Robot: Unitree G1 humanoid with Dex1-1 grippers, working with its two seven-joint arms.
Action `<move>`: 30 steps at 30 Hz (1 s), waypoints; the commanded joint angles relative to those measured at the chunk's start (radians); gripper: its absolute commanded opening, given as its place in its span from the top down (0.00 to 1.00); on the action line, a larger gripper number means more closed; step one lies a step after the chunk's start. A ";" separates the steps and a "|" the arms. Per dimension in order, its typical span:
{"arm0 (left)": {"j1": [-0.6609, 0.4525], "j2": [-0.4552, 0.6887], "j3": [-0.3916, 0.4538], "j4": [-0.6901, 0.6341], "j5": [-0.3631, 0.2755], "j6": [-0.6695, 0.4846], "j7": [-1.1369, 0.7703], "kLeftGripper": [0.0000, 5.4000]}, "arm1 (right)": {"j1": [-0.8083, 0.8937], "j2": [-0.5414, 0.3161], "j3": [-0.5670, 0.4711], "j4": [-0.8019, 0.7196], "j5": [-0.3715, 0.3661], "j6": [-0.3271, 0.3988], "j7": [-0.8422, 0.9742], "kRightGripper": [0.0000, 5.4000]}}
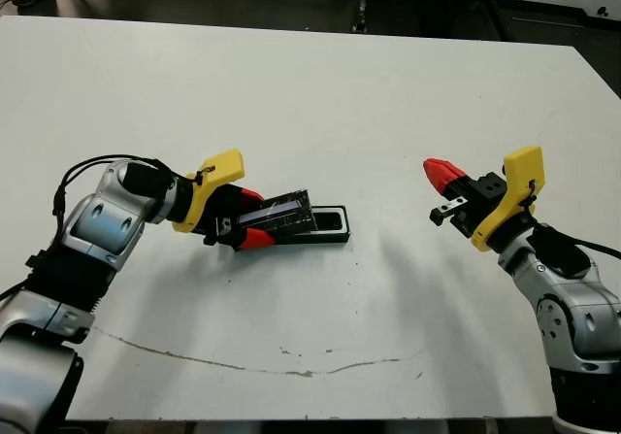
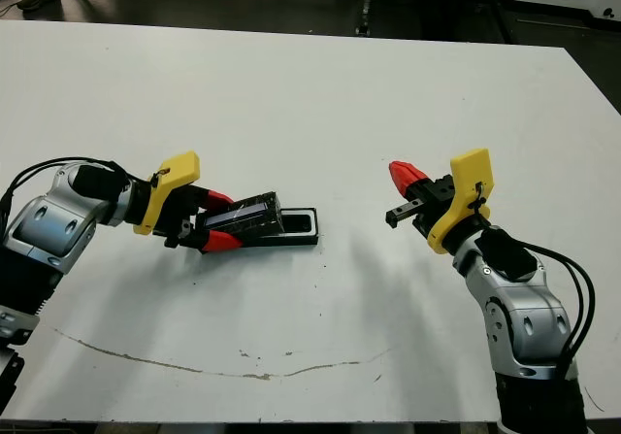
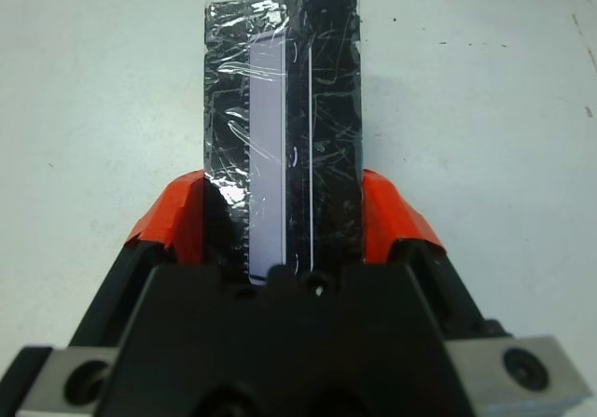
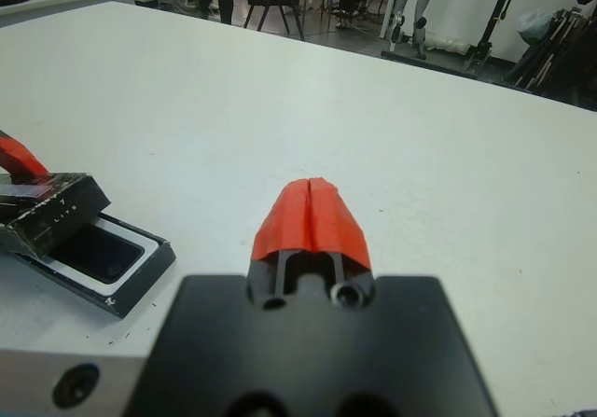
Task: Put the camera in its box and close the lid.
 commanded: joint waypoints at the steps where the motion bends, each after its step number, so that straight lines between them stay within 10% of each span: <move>1: 0.049 -0.033 -0.043 0.017 0.025 0.021 0.026 0.41 | 0.002 -0.014 -0.008 0.006 -0.001 0.009 -0.002 1.00; 30: -0.099 -0.234 -0.136 0.380 0.116 -0.098 0.014 0.41 | 0.021 0.000 -0.026 0.000 0.028 0.034 -0.015 1.00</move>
